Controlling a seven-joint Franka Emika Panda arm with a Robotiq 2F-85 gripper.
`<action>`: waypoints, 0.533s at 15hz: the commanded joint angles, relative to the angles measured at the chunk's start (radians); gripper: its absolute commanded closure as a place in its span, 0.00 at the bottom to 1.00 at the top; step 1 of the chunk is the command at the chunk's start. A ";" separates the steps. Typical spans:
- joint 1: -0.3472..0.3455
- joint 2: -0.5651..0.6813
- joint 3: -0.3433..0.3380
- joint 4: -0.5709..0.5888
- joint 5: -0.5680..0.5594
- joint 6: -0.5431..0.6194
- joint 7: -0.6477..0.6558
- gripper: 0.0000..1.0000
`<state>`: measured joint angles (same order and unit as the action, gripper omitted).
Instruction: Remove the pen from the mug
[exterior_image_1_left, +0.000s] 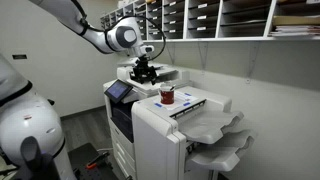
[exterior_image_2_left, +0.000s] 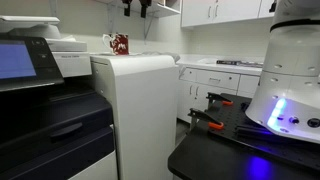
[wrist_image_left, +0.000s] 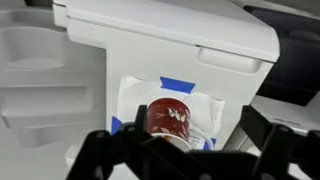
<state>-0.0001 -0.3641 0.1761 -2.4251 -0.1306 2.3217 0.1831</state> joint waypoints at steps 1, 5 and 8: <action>0.016 0.001 -0.015 0.002 -0.007 -0.002 0.005 0.00; -0.031 0.054 -0.010 0.036 -0.019 0.111 0.162 0.00; -0.074 0.128 -0.010 0.084 -0.032 0.210 0.281 0.04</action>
<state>-0.0426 -0.3111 0.1604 -2.3956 -0.1325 2.4661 0.3450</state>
